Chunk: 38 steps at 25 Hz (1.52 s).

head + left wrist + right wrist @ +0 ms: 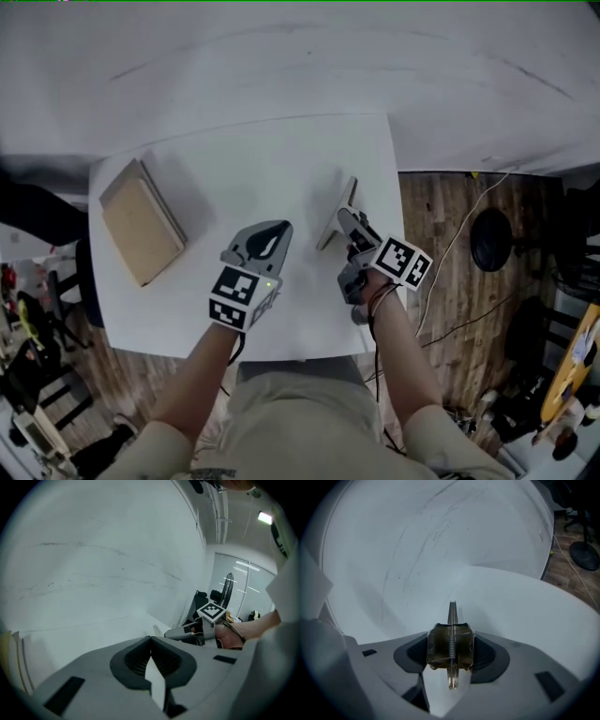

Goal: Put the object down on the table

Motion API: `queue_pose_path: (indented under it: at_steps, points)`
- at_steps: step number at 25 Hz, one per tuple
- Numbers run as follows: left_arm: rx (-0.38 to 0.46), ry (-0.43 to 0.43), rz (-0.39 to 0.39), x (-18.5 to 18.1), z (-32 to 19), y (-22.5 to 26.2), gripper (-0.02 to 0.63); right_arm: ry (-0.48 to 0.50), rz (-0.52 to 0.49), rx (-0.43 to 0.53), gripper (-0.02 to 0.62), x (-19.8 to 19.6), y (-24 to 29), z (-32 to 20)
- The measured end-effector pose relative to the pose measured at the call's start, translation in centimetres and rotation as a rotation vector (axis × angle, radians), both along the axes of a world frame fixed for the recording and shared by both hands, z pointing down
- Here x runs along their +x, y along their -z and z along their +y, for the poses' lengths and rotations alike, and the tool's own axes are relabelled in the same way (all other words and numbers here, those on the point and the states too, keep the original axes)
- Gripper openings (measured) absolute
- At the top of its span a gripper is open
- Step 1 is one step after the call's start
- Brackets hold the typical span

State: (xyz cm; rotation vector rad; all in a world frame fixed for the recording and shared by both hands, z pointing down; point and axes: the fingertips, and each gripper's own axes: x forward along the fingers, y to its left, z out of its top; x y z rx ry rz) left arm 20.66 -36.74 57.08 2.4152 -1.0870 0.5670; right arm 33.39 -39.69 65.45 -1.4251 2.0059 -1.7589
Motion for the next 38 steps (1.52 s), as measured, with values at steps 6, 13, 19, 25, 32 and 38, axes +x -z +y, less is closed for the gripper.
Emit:
queue_pose_path:
  at_steps: [6,13,19,25,32,38]
  points:
    - [-0.029,0.055,0.024,-1.4,-0.8,-1.8,0.021,0.016,-0.013,0.008,0.239,-1.9,-1.1,-1.4]
    - [-0.067,0.027,0.043,-1.4,-0.1,-2.5,0.021,0.026,0.064,0.055,0.241,-2.8,-1.1,-2.2]
    - [-0.067,0.004,0.052,-1.3,0.2,-2.1,0.021,0.112,0.295,0.099,0.270,-3.0,-1.3,-2.1]
    - [-0.055,-0.015,0.037,-1.4,0.4,-1.6,0.021,0.194,0.477,0.095,0.284,-2.5,-2.3,-1.0]
    - [-0.043,-0.024,0.015,-2.0,1.3,-0.9,0.021,0.278,0.626,0.085,0.316,-2.0,-2.8,0.2]
    - [-0.012,-0.005,0.027,-2.3,1.7,0.2,0.021,0.300,0.709,0.045,0.359,-0.8,-3.7,0.8]
